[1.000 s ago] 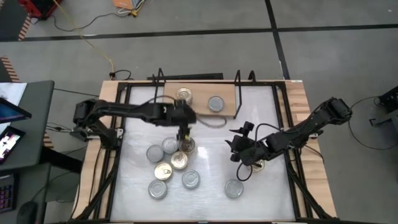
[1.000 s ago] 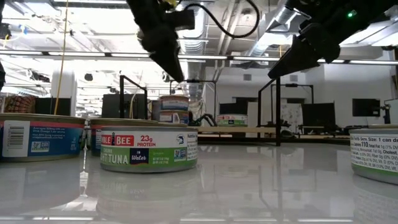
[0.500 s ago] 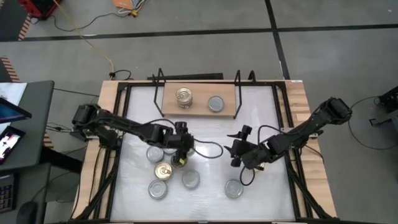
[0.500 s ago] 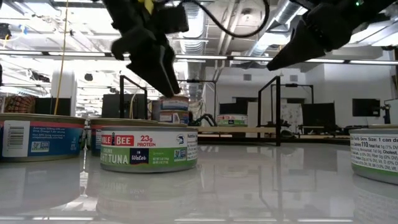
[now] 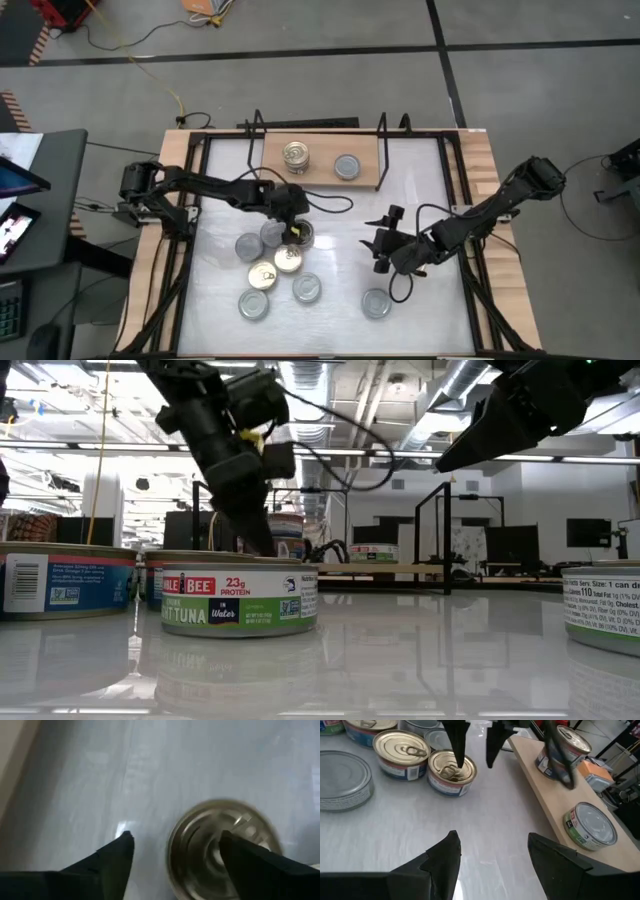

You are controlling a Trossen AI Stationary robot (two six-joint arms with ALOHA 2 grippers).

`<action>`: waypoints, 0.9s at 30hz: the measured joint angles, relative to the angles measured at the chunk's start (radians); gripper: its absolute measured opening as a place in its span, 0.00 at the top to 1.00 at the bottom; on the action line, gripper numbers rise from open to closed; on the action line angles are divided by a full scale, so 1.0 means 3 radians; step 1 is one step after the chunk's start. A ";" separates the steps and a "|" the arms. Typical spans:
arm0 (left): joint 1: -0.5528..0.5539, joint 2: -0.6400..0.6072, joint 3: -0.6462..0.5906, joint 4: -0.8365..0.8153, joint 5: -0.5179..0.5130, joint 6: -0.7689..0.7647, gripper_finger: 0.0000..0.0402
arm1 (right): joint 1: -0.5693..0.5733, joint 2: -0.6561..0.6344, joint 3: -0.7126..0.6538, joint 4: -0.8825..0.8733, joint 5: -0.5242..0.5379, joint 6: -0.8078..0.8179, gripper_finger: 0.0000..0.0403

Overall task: Stack canned seafood by type on shelf
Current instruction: Stack the blue-pink tuna can on top of the other blue-pink tuna can on the shelf

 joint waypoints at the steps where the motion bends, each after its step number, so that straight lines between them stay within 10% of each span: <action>1: 0.0009 0.0000 -0.0024 -0.0009 0.0004 -0.0017 0.36 | -0.0008 0.0000 0.0000 0.0000 0.0002 -0.0004 0.34; 12: 0.0038 0.0004 -0.0115 0.0033 -0.0227 -0.0237 0.96 | -0.0029 0.0000 0.0000 0.0052 0.0007 -0.0001 0.34; 27: 0.0286 0.0022 -0.0133 -0.0214 -0.0375 -0.0431 1.00 | -0.0028 0.0000 0.0000 0.0064 0.0018 -0.0005 0.34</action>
